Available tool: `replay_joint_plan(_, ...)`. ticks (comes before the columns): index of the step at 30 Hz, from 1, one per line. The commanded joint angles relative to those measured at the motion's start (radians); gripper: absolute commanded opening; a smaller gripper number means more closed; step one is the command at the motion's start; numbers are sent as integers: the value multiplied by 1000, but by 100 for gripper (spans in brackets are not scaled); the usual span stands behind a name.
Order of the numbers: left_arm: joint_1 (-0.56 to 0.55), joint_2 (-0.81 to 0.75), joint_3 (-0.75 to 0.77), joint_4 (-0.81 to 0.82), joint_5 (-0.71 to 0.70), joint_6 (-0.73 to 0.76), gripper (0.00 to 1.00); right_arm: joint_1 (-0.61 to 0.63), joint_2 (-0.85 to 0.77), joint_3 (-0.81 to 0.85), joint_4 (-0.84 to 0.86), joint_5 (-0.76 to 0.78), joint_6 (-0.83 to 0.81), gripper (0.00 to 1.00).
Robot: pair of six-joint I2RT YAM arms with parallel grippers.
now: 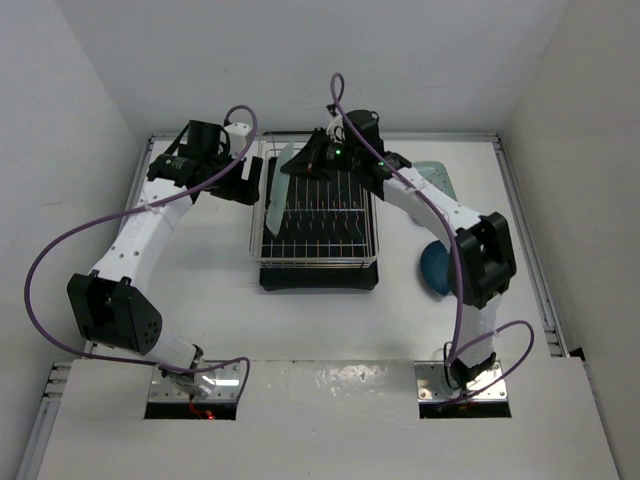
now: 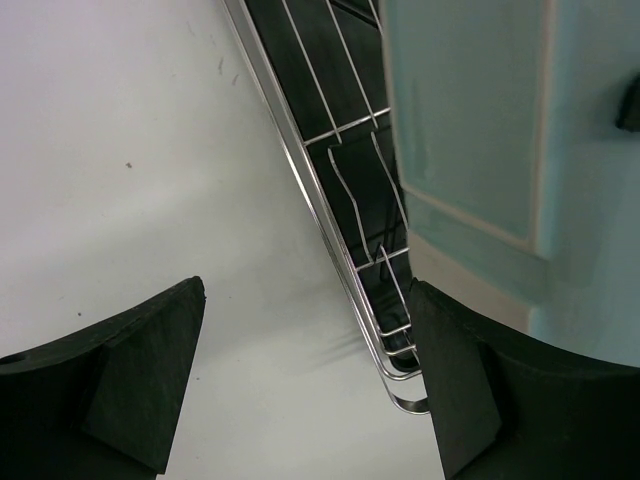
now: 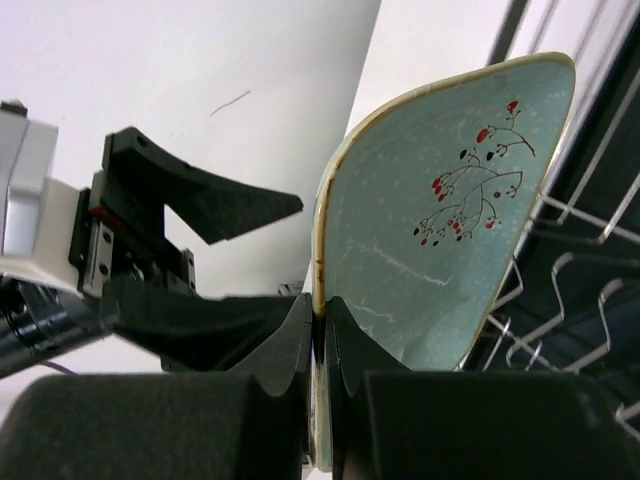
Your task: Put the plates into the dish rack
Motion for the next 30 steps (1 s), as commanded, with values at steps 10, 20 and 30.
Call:
replay_joint_plan(10, 13, -36, -9, 24, 21, 12, 87, -11, 60, 171, -106, -29, -118, 0)
replay_joint_plan(20, 13, -36, -9, 33, 30, 12, 87, -5, 71, 200, -174, 55, -138, 0)
replay_joint_plan(30, 13, -36, -9, 33, 30, 21, 88, 21, 184, 286, -254, 88, -145, 21)
